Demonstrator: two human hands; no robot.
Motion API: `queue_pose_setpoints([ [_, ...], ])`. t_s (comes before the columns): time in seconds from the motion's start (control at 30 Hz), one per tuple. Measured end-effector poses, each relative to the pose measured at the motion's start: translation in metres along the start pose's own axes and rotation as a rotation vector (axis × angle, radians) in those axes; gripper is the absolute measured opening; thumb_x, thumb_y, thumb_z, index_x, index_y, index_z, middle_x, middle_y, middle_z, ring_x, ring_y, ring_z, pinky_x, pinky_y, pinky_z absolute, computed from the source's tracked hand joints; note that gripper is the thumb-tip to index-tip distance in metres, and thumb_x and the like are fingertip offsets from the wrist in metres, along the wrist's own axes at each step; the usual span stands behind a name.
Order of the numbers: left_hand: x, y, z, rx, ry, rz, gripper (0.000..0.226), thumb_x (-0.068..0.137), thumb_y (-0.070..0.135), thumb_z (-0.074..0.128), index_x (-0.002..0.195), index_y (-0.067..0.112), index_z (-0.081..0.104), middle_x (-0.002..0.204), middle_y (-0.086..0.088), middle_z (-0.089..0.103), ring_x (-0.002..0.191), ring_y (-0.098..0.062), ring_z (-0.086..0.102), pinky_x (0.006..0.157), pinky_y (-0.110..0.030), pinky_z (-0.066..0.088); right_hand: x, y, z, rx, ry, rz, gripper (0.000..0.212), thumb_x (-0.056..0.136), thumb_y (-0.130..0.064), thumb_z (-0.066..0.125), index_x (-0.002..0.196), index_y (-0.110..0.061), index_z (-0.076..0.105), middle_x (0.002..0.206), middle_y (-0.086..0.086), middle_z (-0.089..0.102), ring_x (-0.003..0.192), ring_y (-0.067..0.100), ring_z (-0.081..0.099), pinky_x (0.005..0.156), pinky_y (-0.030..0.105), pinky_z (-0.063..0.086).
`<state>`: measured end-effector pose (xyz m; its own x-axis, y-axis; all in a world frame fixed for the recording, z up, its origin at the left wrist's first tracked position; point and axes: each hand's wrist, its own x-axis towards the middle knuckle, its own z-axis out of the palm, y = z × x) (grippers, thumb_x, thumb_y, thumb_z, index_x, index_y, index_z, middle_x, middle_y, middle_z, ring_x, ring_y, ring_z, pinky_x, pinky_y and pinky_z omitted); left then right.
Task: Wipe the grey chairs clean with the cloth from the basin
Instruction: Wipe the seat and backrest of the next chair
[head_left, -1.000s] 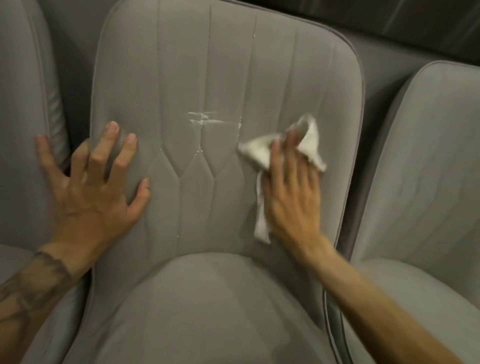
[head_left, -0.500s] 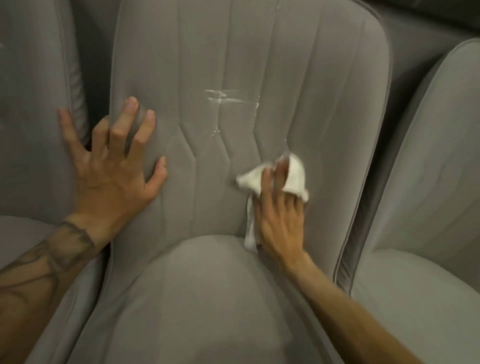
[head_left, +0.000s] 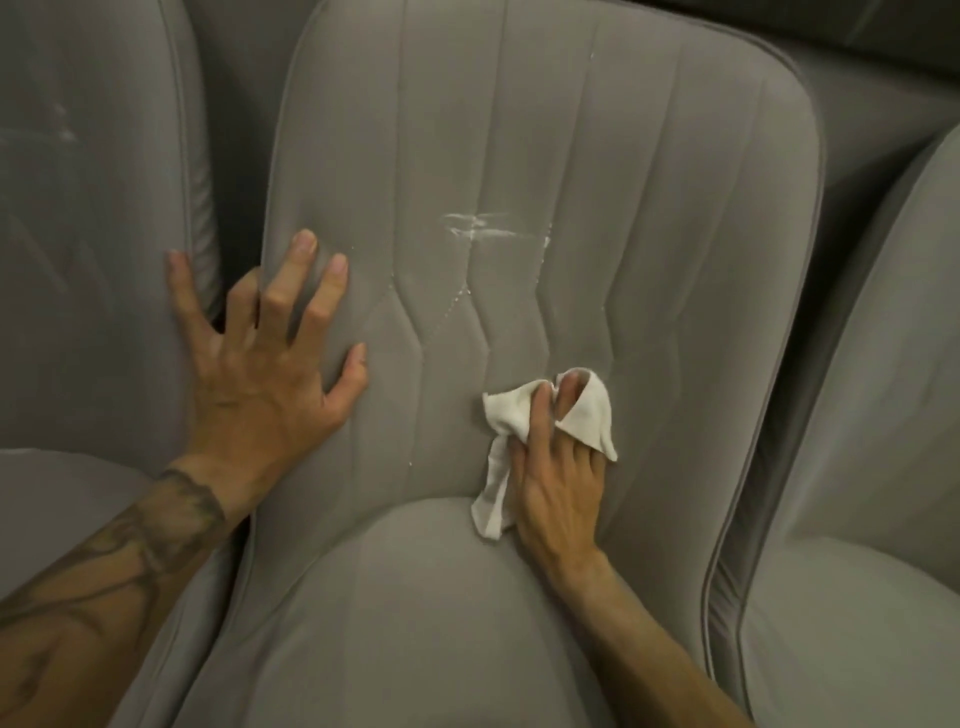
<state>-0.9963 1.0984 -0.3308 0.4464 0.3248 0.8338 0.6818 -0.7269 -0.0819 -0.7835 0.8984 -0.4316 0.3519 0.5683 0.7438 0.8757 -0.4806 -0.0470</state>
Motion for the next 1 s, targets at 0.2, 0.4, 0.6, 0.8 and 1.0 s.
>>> queue_pose_setpoints([
  [0.2, 0.001, 0.002, -0.002, -0.011, 0.004, 0.001, 0.067, 0.103, 0.048, 0.047, 0.161, 0.016, 0.037, 0.168, -0.010, 0.029, 0.124, -0.044, 0.056, 0.123, -0.075, 0.004, 0.172, 0.008, -0.065, -0.005, 0.333, 0.049, 0.063, 0.113, -0.045, 0.030, 0.164, -0.009, 0.018, 0.170, 0.022, 0.018, 0.161, 0.031, 0.009, 0.127, 0.027, -0.003],
  [0.4, 0.001, 0.000, -0.001, -0.009, 0.020, 0.015, 0.068, 0.102, 0.048, 0.048, 0.161, 0.016, 0.037, 0.167, -0.010, 0.029, 0.123, -0.043, 0.056, 0.122, -0.075, 0.006, 0.184, -0.004, -0.068, -0.101, 0.401, 0.025, 0.056, 0.112, -0.049, 0.033, 0.163, -0.031, 0.019, 0.168, 0.025, 0.022, 0.157, 0.045, 0.018, 0.128, 0.050, 0.001],
  [0.6, 0.001, 0.001, -0.001, -0.005, 0.009, 0.015, 0.068, 0.102, 0.048, 0.048, 0.161, 0.016, 0.037, 0.167, -0.011, 0.029, 0.122, -0.044, 0.056, 0.120, -0.078, 0.011, 0.103, -0.004, -0.052, -0.074, 0.164, 0.042, 0.054, 0.112, -0.032, 0.044, 0.163, -0.026, 0.026, 0.171, 0.023, 0.014, 0.159, 0.040, 0.014, 0.125, 0.052, 0.020],
  [0.8, 0.000, -0.001, 0.002, 0.003, 0.016, 0.013, 0.069, 0.102, 0.049, 0.048, 0.161, 0.017, 0.036, 0.167, -0.009, 0.028, 0.121, -0.044, 0.056, 0.122, -0.076, 0.007, 0.217, 0.003, -0.086, -0.139, 0.467, 0.116, 0.053, 0.113, -0.038, 0.034, 0.162, -0.021, 0.026, 0.168, 0.020, 0.025, 0.157, 0.034, 0.022, 0.122, 0.039, 0.018],
  [1.0, 0.000, 0.000, 0.000, 0.006, 0.020, 0.016, 0.068, 0.102, 0.048, 0.049, 0.161, 0.016, 0.037, 0.167, -0.010, 0.027, 0.120, -0.044, 0.057, 0.122, -0.076, 0.008, 0.127, -0.011, -0.065, -0.100, 0.152, -0.001, 0.054, 0.113, -0.038, 0.033, 0.164, -0.028, 0.021, 0.171, 0.023, 0.013, 0.159, 0.040, 0.015, 0.125, 0.050, 0.022],
])
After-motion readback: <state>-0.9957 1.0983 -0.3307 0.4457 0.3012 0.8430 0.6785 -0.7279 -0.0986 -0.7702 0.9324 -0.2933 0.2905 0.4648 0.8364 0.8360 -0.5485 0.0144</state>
